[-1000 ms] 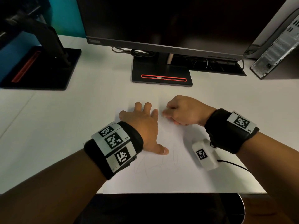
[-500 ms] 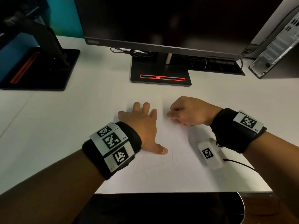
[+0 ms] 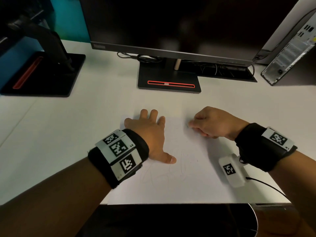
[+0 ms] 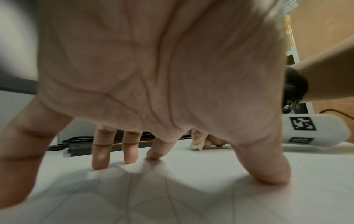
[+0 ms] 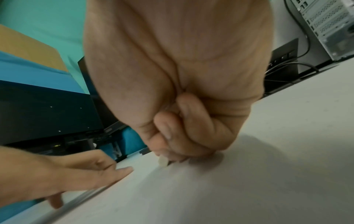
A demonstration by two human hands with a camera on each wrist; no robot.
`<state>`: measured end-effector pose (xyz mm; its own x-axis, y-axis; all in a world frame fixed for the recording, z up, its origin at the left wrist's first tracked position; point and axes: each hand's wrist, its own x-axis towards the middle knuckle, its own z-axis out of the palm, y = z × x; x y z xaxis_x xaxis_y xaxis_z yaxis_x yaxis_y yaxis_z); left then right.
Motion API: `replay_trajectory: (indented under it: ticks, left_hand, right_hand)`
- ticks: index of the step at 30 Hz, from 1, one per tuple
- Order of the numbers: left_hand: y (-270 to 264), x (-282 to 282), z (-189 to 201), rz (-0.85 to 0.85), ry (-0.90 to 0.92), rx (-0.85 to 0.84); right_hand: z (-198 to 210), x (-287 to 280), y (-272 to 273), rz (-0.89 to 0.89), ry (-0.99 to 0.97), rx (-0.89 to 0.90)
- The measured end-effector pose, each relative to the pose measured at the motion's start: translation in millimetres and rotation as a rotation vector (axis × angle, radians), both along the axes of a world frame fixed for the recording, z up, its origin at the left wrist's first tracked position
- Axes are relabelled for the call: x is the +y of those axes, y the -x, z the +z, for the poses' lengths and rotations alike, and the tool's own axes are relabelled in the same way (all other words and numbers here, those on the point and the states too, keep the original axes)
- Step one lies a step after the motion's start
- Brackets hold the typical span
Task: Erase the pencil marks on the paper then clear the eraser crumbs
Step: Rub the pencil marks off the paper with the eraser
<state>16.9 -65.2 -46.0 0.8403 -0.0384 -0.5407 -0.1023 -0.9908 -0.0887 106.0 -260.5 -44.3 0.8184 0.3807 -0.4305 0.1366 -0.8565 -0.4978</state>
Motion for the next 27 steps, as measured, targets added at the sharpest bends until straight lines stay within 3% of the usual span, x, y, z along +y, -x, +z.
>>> replay_trajectory:
  ticks: [3, 6, 10, 13, 16, 18, 20, 22, 24, 27]
  left_hand:
    - [-0.4, -1.3, 1.1, -0.004, -0.008, 0.018]
    - [-0.8, 4.9, 5.5, -0.033, 0.002, 0.068]
    - [3.1, 14.2, 10.1, -0.101, 0.012, 0.099]
    - [9.6, 15.5, 8.2, -0.117, 0.005, 0.092]
    - [13.8, 14.3, 9.5, -0.086, 0.041, 0.104]
    - [15.8, 12.8, 11.0, -0.069, 0.056, 0.121]
    - [18.0, 10.9, 11.9, -0.056, 0.060, 0.141]
    - [18.8, 9.8, 12.0, -0.037, 0.058, 0.156]
    - [20.2, 9.2, 11.8, -0.024, 0.060, 0.168]
    - [22.1, 10.3, 11.2, -0.040, 0.067, 0.175]
  right_hand:
    - [2.2, -1.5, 14.2, -0.019, -0.038, -0.040]
    - [9.0, 3.5, 44.5, -0.124, -0.261, 0.019]
    - [9.5, 14.0, 107.5, -0.386, -0.814, 0.644]
    - [-4.8, 5.2, 136.6, -0.363, -0.915, 0.959]
    - [-16.6, -18.0, 121.4, -0.664, -1.019, 0.865]
    - [-17.3, -37.2, 100.2, -0.926, -1.260, 0.641]
    - [-12.1, -49.0, 89.7, -1.051, -1.431, 0.413]
    - [-6.3, -44.8, 97.0, -1.003, -1.505, 0.401]
    - [-6.3, -25.1, 120.3, -0.828, -1.474, 0.602]
    - [-19.9, -3.8, 153.7, -0.519, -1.157, 0.922]
